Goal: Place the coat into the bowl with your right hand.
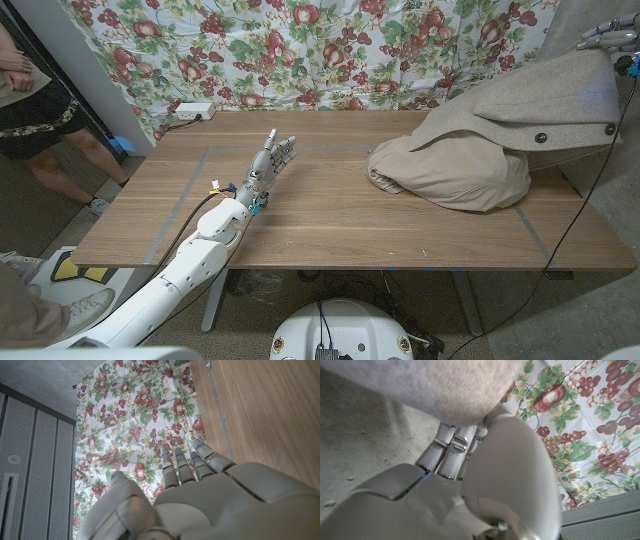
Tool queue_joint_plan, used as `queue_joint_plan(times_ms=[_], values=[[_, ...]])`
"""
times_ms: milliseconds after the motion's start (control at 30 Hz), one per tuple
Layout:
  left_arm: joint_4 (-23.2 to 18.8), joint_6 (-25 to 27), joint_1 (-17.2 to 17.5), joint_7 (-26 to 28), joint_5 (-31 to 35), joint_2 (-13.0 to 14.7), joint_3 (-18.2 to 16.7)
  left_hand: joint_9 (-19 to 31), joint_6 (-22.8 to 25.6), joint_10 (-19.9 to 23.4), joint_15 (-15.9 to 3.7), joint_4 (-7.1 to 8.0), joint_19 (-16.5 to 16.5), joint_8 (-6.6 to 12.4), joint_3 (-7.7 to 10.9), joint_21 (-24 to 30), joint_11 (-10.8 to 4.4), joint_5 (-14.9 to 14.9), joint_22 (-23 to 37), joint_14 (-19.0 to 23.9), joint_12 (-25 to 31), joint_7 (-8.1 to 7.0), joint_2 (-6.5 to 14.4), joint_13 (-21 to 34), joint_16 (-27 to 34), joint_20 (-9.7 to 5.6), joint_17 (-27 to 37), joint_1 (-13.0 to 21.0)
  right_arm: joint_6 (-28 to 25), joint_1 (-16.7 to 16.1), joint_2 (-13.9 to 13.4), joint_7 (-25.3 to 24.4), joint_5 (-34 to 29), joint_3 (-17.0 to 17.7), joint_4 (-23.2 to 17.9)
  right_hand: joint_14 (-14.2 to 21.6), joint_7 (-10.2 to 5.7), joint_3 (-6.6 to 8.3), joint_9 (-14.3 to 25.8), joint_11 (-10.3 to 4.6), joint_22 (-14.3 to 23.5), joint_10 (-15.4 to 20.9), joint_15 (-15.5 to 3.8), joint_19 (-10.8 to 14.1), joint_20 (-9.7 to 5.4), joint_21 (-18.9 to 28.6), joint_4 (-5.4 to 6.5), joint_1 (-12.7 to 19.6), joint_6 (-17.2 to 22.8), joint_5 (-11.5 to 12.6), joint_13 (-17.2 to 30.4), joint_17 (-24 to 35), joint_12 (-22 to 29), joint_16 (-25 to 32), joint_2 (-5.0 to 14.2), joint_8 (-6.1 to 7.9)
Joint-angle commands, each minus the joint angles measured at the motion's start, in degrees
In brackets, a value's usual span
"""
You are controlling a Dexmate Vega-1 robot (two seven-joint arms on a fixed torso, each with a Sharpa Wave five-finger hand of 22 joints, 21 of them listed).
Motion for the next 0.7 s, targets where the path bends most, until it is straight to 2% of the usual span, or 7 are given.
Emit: queue_joint_plan(times_ms=[33, 200, 400, 700], values=[[-1.1, 0.2, 1.1, 1.8, -0.3, -0.3, -0.4, 0.1, -3.3, -0.3, -5.89, -0.03, 0.2, -0.54, 0.09, 0.3, -0.19, 0.1, 0.2, 0.2, -0.3, -0.82, -0.1, 0.2, 0.0, -4.35, 0.3, -0.9, 2.0, -4.8, 2.3, -1.6, 0.4, -0.4, 1.3, 2.1, -0.35, 1.67, 0.2, -0.16, 0.0, 0.1, -2.94, -0.4, -6.4, 0.4, -1.03, -0.5, 0.2, -0.3, 0.3, 0.4, -0.2, 0.0, 0.24, 0.05], [-0.2, 0.5, 0.2, 0.8, -0.6, -0.4, 0.1, 0.1, -3.5, -0.4, -5.92, -0.01, 0.2, -0.44, 0.07, 0.3, -0.18, 0.1, 0.2, 0.2, -0.3, -0.8, -0.2, 0.2, 0.0, -4.34, 0.3, -1.0, 2.9, -4.8, 2.3, -0.5, 0.2, -2.2, 0.8, 2.1, -0.28, 1.87, 0.3, -0.08, 0.1, 0.1, -3.04, -0.6, -6.4, 0.6, -1.11, -0.5, 0.1, -0.3, 0.4, 0.5, -0.3, 0.0, 0.23, 0.09], [0.9, 0.2, -0.7, -0.3, -0.6, -0.8, 0.4, 0.1, -1.7, 0.2, -5.94, 0.08, 0.2, 0.6, 0.05, 0.3, -0.27, 0.2, 0.2, 0.2, 0.0, -0.42, -0.2, 0.2, 0.0, -4.36, 0.3, -1.2, 2.9, -4.1, 3.2, 0.5, 0.2, -4.8, 1.6, 1.8, -0.44, 1.89, 0.3, -0.11, 0.1, -0.1, -2.96, -0.9, -6.43, 0.8, -1.06, -0.7, -0.1, -0.2, 0.3, 0.1, -0.5, -0.3, 0.27, 0.06], [0.9, 0.1, -0.2, -0.2, -0.9, -0.7, 0.1, 0.1, -1.2, 0.3, -5.96, 0.11, 0.2, 0.85, 0.06, 0.3, -0.23, 0.2, 0.2, 0.2, 0.0, -0.23, -0.3, 0.2, 0.0, -4.37, 0.3, -1.4, 2.7, -4.3, 4.4, 0.7, 0.1, -7.5, 2.2, 1.8, -0.45, 1.9, 0.3, -0.37, 0.0, -0.3, -3.11, -1.4, -6.43, 1.0, -1.01, -0.9, -0.2, -0.2, 0.6, -0.4, -0.6, -0.6, 0.4, 0.06]])
